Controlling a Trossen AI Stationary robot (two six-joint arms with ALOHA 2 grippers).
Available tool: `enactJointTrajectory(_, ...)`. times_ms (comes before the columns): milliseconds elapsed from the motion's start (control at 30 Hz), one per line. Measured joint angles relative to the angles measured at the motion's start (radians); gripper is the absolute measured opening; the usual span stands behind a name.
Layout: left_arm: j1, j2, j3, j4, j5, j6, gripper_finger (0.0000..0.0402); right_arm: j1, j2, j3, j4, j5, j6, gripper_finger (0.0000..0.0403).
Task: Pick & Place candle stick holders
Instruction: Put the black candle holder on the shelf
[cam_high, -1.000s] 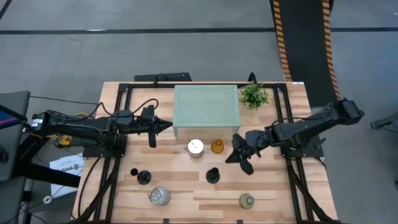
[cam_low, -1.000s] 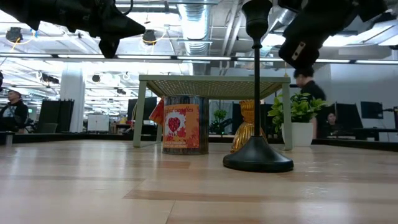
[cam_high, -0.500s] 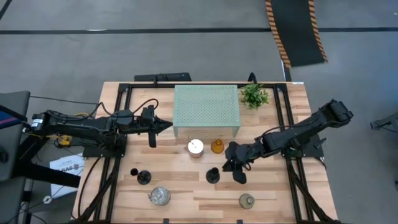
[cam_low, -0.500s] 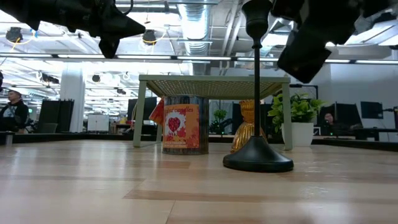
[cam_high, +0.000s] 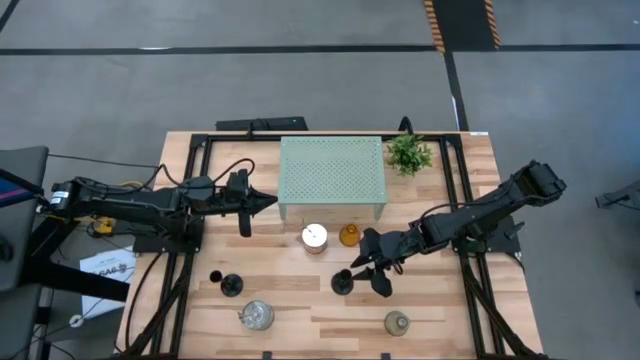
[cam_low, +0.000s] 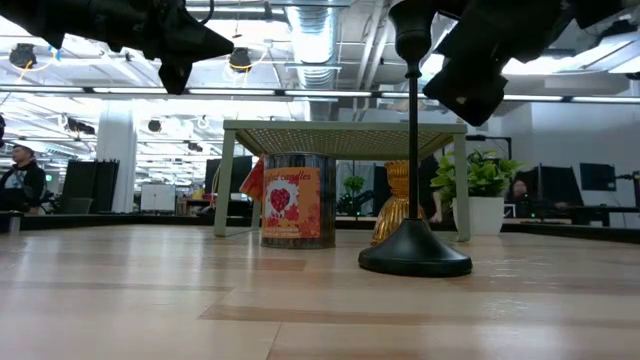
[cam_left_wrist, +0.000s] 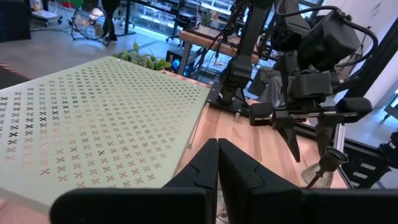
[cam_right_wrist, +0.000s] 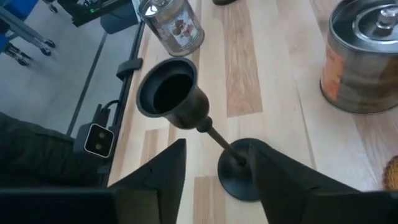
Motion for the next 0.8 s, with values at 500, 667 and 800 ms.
enactJointTrajectory(500,0.000,0.000,0.000,0.000,0.000,0.000,0.0011,0.018,0.149,-0.001,0.082,-0.001,0.045,0.0201)
enactJointTrajectory(667,0.000,0.000,0.000,0.000,0.000,0.000,0.0011,0.023,0.163,0.000,0.176,0.000,0.060,0.0190)
enactJointTrajectory(800,0.000,0.000,0.000,0.000,0.000,0.000,0.0011,0.023,0.161,0.001,0.182,0.010,0.064,0.0180)
